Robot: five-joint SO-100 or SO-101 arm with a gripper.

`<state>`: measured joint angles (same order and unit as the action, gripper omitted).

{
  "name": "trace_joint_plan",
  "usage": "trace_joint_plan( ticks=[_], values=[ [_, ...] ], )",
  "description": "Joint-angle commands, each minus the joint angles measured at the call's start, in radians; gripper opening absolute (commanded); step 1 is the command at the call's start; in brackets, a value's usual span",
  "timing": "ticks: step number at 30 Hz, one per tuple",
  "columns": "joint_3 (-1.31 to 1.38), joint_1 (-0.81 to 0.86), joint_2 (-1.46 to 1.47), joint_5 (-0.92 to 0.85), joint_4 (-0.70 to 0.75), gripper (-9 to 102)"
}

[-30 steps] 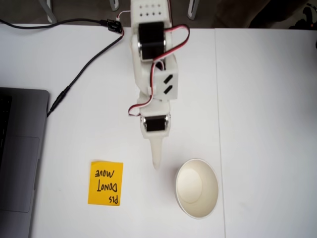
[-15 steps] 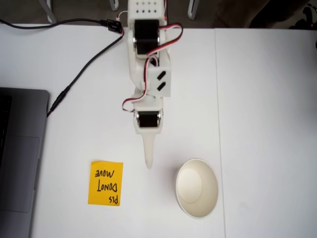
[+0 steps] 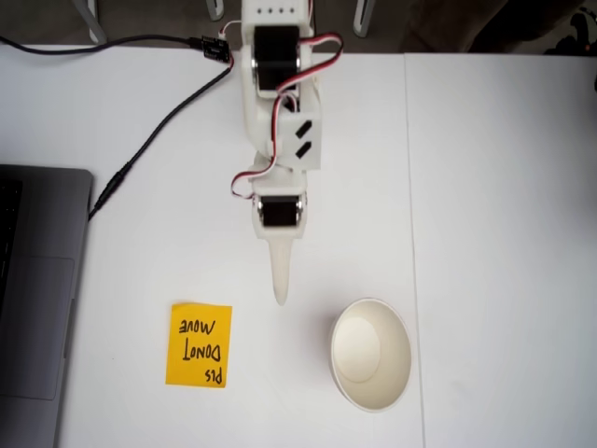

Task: Pickup cup and make a pile of cup.

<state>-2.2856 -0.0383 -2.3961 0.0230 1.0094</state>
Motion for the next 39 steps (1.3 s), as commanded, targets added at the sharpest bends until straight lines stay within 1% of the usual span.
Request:
trace_joint_plan(
  ticks=[1,19,29,35,39],
  values=[
    [-0.002,0.006,-0.044,-0.003,-0.023,22],
    [-0.043,0.006,-0.089,-0.003,-0.018,22],
    [-0.043,0.005,-0.091,-0.002,-0.021,5],
    [-0.046,0.005,-0.114,-0.002,-0.021,-2],
    [-0.1,0.008,-0.156,-0.002,-0.021,-6]
  ],
)
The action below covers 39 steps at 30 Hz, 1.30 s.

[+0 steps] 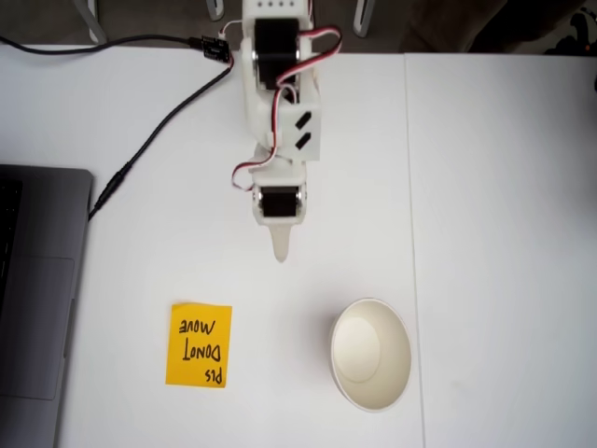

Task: Pickup cup and make a pile of cup.

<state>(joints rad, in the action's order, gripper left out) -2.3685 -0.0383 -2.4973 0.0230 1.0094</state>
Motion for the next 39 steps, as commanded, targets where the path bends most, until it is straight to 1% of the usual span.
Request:
trace_joint_plan(
  ticks=[1,25,39],
  values=[
    [-0.037,0.011,-0.071,-0.002,-0.021,-7],
    [-0.307,0.003,-0.304,-0.002,-0.023,-7],
    [-0.379,0.003,-0.37,-0.002,-0.017,-7]
  ],
)
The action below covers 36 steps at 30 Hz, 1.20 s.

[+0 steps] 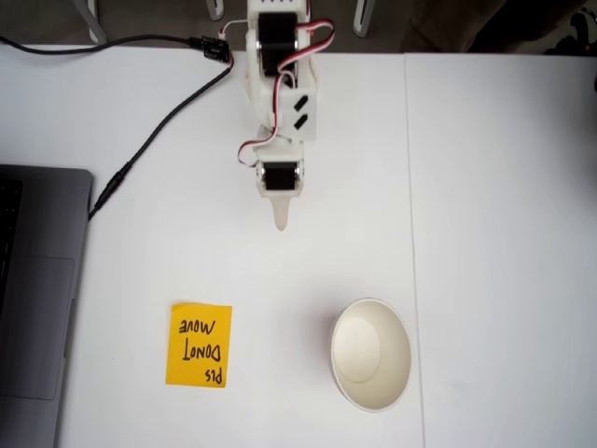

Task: Pickup cup and make a pile of cup.

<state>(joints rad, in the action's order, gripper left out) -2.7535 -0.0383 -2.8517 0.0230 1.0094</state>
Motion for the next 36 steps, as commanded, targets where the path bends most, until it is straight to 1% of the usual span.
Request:
trace_joint_plan(
  ticks=[1,10,31,36],
  values=[
    [0.005,0.003,-0.015,-0.002,-0.015,-7],
    [0.0,0.002,-0.061,-0.002,-0.012,-7],
    [-0.112,0.015,-0.147,-0.002,-0.009,-7],
    [-0.141,0.015,-0.221,-0.002,-0.008,-7]
  ],
)
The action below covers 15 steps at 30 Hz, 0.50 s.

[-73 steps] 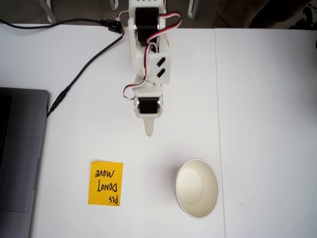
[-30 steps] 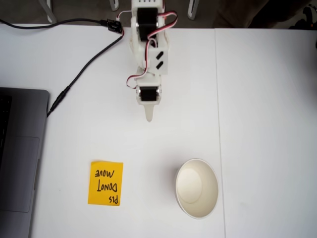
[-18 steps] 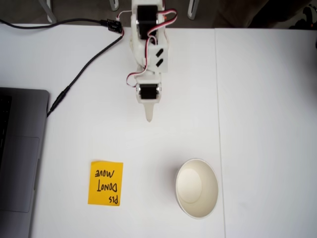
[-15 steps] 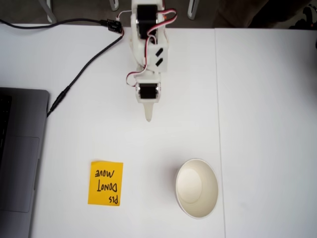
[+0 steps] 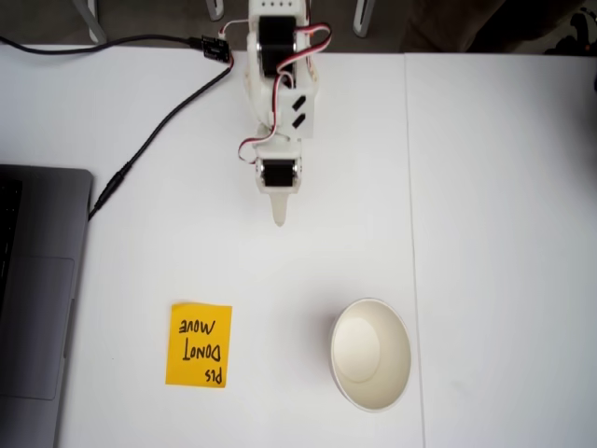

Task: Pickup cup and make a pile of cup.

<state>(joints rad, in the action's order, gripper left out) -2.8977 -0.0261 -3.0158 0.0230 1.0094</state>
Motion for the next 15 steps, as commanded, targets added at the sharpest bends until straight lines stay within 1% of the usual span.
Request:
trace_joint_plan(
  ticks=[1,4,15],
  values=[
    [-0.002,0.003,-0.072,-0.002,-0.006,-7],
    [-0.012,0.003,-0.104,-0.002,0.0,-7],
    [-0.018,-0.006,-0.222,-0.002,0.117,-7]
  ],
)
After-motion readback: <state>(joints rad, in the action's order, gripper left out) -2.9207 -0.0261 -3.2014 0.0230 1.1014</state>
